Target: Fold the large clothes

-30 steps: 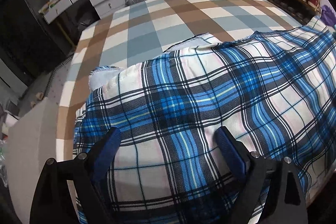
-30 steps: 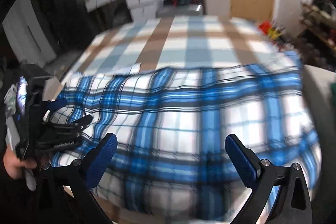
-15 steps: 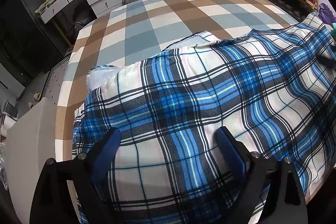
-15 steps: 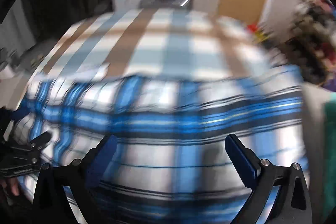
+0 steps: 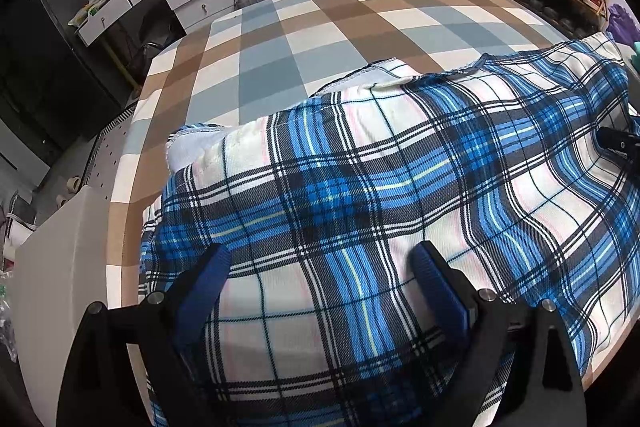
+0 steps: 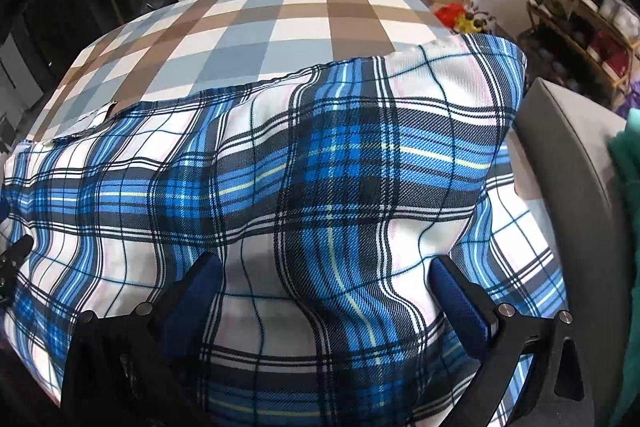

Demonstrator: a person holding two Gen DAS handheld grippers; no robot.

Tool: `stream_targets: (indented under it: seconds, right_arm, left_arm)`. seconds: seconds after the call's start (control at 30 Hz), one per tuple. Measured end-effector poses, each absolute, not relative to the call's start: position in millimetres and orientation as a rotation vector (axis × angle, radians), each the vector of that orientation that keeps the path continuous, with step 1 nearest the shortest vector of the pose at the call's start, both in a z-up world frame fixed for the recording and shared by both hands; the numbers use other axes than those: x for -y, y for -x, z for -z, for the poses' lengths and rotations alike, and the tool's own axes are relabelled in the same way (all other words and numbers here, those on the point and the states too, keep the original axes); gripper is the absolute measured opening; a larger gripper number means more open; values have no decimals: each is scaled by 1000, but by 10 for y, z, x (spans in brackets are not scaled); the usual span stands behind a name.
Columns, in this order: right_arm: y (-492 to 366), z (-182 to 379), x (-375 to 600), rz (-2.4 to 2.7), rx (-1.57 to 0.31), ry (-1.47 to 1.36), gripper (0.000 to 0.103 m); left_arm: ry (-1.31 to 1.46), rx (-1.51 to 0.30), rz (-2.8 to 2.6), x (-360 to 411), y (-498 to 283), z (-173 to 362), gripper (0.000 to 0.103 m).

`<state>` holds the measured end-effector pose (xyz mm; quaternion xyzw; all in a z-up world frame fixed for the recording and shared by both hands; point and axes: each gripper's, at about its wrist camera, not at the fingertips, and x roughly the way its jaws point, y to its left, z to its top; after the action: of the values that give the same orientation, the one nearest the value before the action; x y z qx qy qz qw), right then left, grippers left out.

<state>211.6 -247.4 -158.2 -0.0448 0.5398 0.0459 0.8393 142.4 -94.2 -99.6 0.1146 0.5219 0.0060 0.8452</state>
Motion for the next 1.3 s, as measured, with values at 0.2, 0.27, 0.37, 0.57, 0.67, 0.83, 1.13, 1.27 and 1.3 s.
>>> stream_targets:
  seconds: [0.2, 0.27, 0.37, 0.57, 0.67, 0.83, 1.13, 1.27, 1.3]
  right_arm:
    - [-1949, 1216, 2222, -101, -1010, 156, 103]
    - [-1793, 1019, 2009, -193, -948, 155, 103]
    - [-1604, 935, 1589, -335, -957, 173, 103]
    - [-1510, 1500, 1138, -347, -1093, 393, 102]
    - [-1562, 1498, 1315, -378, -1141, 267, 103]
    - [-1467, 1127, 1704, -297, -1038, 145, 97]
    - [-1291, 1154, 2770, 94, -1024, 61, 99]
    - [-1329, 1379, 2749, 91, -1110, 118, 97]
    - [-1337, 1335, 2757, 105, -1097, 137, 97]
  left_arm:
    - [-250, -1112, 19, 914, -1406, 975, 91]
    - [-232, -1113, 31, 880, -1413, 982, 91]
    - [-219, -1109, 41, 849, -1399, 930, 90]
    - [-131, -1137, 93, 658, -1166, 841, 90]
    - [-208, -1158, 96, 721, -1167, 988, 91]
    - [-208, -1075, 42, 788, -1138, 784, 90]
    - [-254, -1058, 130, 1725, -1602, 594, 91]
    - [-310, -1198, 99, 1830, -1774, 1015, 94]
    - [-306, -1166, 98, 1815, -1772, 1004, 94]
